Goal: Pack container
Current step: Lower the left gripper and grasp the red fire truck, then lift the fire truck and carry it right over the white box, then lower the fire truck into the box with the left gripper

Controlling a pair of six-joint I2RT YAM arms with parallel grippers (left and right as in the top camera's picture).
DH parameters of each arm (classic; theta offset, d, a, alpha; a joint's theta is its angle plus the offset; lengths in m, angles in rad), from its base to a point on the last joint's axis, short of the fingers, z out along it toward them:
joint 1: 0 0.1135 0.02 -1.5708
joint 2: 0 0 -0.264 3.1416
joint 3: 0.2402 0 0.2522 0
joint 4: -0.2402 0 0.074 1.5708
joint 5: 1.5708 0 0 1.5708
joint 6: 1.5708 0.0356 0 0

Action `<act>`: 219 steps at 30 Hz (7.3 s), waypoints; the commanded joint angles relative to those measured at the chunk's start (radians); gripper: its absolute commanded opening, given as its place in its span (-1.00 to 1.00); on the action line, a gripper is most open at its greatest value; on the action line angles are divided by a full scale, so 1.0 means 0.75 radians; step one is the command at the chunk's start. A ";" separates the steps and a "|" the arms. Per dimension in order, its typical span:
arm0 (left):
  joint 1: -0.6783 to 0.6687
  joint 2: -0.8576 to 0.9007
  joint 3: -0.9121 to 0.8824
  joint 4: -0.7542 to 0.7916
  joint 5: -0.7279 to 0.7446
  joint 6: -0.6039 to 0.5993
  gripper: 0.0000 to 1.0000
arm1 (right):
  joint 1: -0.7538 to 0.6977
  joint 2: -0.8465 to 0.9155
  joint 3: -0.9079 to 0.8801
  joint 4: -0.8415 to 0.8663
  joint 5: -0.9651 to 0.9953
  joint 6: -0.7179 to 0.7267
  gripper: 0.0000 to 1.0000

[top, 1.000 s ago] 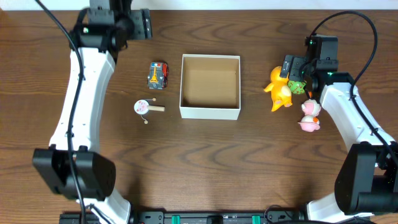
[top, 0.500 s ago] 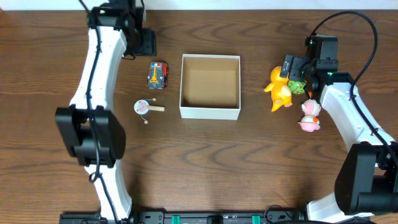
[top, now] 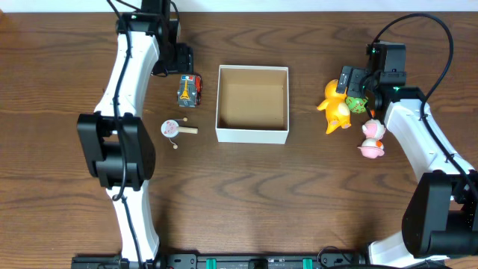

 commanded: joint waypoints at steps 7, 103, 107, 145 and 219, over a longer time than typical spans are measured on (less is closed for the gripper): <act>-0.034 0.112 0.014 -0.007 0.014 -0.004 0.55 | -0.009 0.002 0.026 -0.002 0.008 0.023 0.99; -0.061 -0.248 -0.177 0.187 -0.209 -0.119 0.16 | -0.009 0.002 0.026 -0.002 0.008 0.023 0.99; -0.082 -0.350 -0.177 0.200 -0.148 -0.165 0.16 | -0.009 0.002 0.026 -0.002 0.008 0.023 0.99; -0.498 -0.349 -0.216 0.202 0.144 -0.234 -0.05 | -0.009 0.002 0.026 -0.002 0.008 0.023 0.98; -0.646 0.015 -0.230 0.386 0.042 -0.294 0.29 | -0.066 0.002 0.026 -0.006 0.008 -0.022 0.98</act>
